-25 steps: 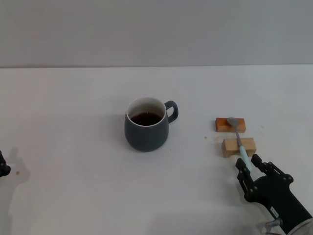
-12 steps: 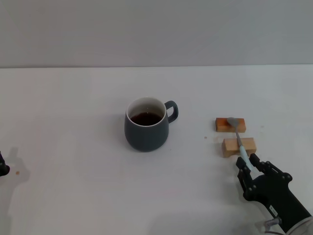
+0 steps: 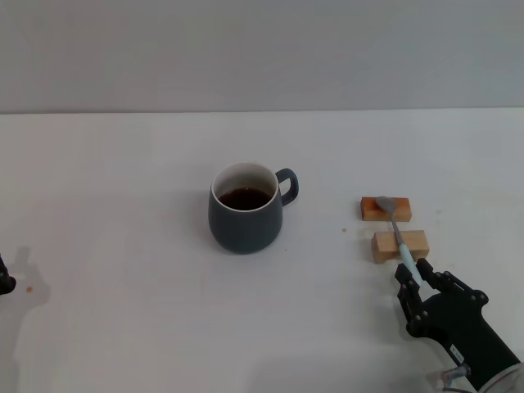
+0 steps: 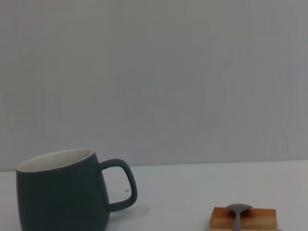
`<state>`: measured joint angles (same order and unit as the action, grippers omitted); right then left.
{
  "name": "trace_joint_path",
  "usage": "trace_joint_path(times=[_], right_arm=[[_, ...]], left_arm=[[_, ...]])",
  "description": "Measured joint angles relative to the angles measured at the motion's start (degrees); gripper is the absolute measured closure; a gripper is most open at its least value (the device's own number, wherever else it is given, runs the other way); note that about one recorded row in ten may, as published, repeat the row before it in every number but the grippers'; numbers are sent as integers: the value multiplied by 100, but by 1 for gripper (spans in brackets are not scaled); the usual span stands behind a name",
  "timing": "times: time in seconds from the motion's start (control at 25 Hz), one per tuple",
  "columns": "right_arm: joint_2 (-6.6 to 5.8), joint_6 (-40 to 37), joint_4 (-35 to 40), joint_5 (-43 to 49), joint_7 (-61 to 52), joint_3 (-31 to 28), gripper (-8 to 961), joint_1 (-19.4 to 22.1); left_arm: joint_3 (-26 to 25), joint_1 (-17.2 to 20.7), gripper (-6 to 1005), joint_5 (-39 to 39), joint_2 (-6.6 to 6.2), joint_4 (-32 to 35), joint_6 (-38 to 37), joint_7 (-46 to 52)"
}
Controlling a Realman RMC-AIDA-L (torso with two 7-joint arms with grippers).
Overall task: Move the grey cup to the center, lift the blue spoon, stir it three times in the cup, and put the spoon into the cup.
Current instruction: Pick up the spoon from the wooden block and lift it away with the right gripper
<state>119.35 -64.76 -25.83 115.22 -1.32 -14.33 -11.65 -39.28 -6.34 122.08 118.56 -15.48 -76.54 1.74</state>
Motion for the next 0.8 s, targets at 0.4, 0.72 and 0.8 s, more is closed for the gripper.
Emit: trace_joint_path(times=[0.4, 0.72, 0.8], right_arm=[[0, 1, -4, -6, 0, 0, 683, 2], [0, 26, -60, -41, 0, -67, 758, 96], [0, 18, -67, -46, 0, -71, 795, 104]], left_arm=[[9, -7, 1001, 0, 0, -16, -2, -10], [9, -8, 1001, 0, 0, 2, -10, -5], [9, -7, 1001, 0, 0, 5, -14, 0]])
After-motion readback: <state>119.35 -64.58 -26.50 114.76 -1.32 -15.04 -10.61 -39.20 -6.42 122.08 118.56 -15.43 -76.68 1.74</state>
